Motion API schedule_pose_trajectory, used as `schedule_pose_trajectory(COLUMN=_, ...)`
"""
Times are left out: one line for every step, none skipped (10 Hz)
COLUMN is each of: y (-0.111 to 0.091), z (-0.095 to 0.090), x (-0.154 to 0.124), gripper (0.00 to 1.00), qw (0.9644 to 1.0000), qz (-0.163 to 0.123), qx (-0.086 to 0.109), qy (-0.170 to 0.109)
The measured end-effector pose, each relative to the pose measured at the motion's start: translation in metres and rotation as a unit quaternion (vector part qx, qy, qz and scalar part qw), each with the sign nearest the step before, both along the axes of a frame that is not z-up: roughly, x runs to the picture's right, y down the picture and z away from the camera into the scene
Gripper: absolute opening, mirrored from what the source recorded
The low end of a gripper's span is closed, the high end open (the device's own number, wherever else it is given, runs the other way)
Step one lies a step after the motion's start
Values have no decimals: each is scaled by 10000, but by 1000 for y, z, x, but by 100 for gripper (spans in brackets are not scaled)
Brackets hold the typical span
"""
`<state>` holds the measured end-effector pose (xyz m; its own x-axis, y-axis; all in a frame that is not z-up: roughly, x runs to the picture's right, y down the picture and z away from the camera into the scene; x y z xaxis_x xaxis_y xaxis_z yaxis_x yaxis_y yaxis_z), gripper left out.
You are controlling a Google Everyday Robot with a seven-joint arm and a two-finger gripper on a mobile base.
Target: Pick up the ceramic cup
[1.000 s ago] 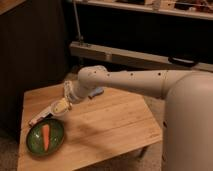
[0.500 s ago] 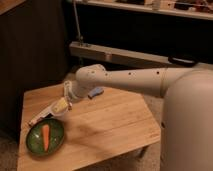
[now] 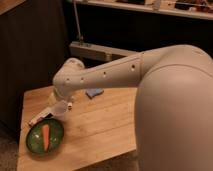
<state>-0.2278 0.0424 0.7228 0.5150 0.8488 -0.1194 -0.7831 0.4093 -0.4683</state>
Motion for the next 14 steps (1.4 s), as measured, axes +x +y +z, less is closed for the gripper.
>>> schedule_pose_trajectory(y=-1, z=1, x=3, gripper=80, qw=9999, qz=15, qx=45, qy=144)
schedule_pose_trajectory(y=-3, z=6, x=7, gripper=80, qw=9997, qz=39, qx=0, qy=236)
schedule_pose_trajectory(y=-4, z=9, x=8, gripper=80, qw=9996, qz=12, qx=-53, qy=291)
schedule_pose_trajectory(y=-2, z=12, x=3, gripper=80, qw=9992, qz=-64, qx=-230, qy=335)
schedule_pose_trajectory(y=-1, z=14, x=4, gripper=80, qw=9988, qz=-91, qx=-312, qy=377)
schedule_pose_trajectory(y=-1, z=19, x=6, gripper=80, qw=9981, qz=-127, qx=-415, qy=431)
schedule_pose_trajectory(y=-1, z=23, x=6, gripper=80, qw=9973, qz=-177, qx=-523, qy=479)
schedule_pose_trajectory(y=3, z=25, x=2, gripper=80, qw=9963, qz=-258, qx=-626, qy=528)
schedule_pose_trajectory(y=6, z=28, x=1, gripper=80, qw=9956, qz=-280, qx=-697, qy=557)
schedule_pose_trajectory(y=10, z=35, x=6, gripper=80, qw=9950, qz=-265, qx=-766, qy=576)
schedule_pose_trajectory(y=16, z=45, x=10, gripper=80, qw=9947, qz=-175, qx=-870, qy=524)
schedule_pose_trajectory(y=21, z=53, x=15, gripper=80, qw=9944, qz=-92, qx=-942, qy=472)
schedule_pose_trajectory(y=23, z=57, x=18, gripper=80, qw=9942, qz=-34, qx=-975, qy=443)
schedule_pose_trajectory(y=24, z=62, x=23, gripper=80, qw=9942, qz=25, qx=-997, qy=413)
